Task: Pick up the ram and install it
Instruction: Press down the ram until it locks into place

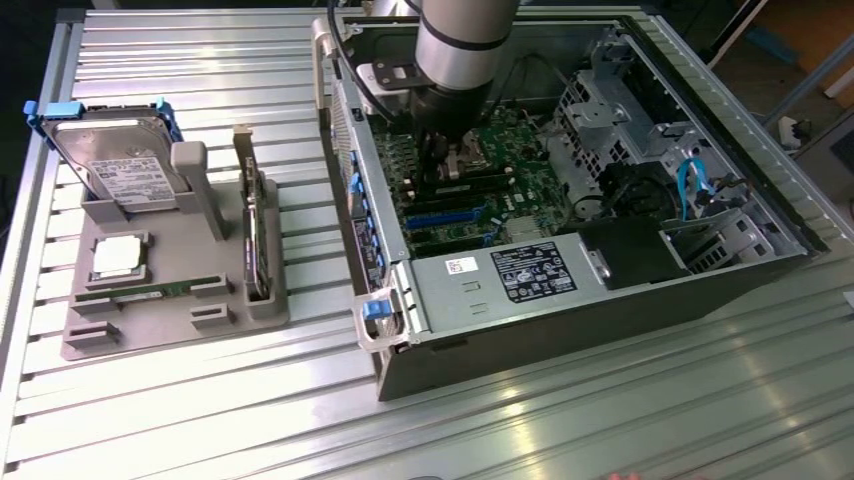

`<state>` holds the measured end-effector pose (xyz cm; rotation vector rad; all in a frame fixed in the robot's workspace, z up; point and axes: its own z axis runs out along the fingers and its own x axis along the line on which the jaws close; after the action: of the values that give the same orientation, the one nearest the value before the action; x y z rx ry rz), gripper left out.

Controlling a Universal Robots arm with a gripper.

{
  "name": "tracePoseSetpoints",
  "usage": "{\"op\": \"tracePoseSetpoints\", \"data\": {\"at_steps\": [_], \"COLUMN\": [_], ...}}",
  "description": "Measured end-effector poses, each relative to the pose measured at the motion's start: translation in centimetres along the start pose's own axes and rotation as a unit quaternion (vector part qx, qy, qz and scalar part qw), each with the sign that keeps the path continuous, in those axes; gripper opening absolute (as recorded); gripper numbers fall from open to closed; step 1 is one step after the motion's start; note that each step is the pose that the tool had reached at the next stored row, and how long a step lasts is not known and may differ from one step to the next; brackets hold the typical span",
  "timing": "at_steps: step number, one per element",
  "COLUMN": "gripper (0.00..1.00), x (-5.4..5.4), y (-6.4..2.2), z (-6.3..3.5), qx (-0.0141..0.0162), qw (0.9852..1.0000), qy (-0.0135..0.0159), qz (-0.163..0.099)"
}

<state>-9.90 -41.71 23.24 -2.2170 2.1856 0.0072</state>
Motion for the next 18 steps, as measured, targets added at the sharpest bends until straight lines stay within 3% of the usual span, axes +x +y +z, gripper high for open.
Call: {"op": "tracePoseSetpoints", "data": {"at_steps": [9,11,13,14,18], "gripper": [0.11,0.11,0.11,0.11,0.11], "x": [0.2,0.1,0.1,0.0,0.0], "y": [0.0,-0.04,-0.09,-0.11,-0.12], "z": [0.13,-2.51,-5.2,-6.27,-7.06], "qx": [0.0003,0.0,-0.0001,-0.0001,-0.0002], "qw": [1.0,1.0,1.0,0.9999,0.9999], "qy": [-0.0003,0.0022,0.0084,0.01,0.0116], "qz": [0.0,0.0,0.0,0.0,0.0]}}
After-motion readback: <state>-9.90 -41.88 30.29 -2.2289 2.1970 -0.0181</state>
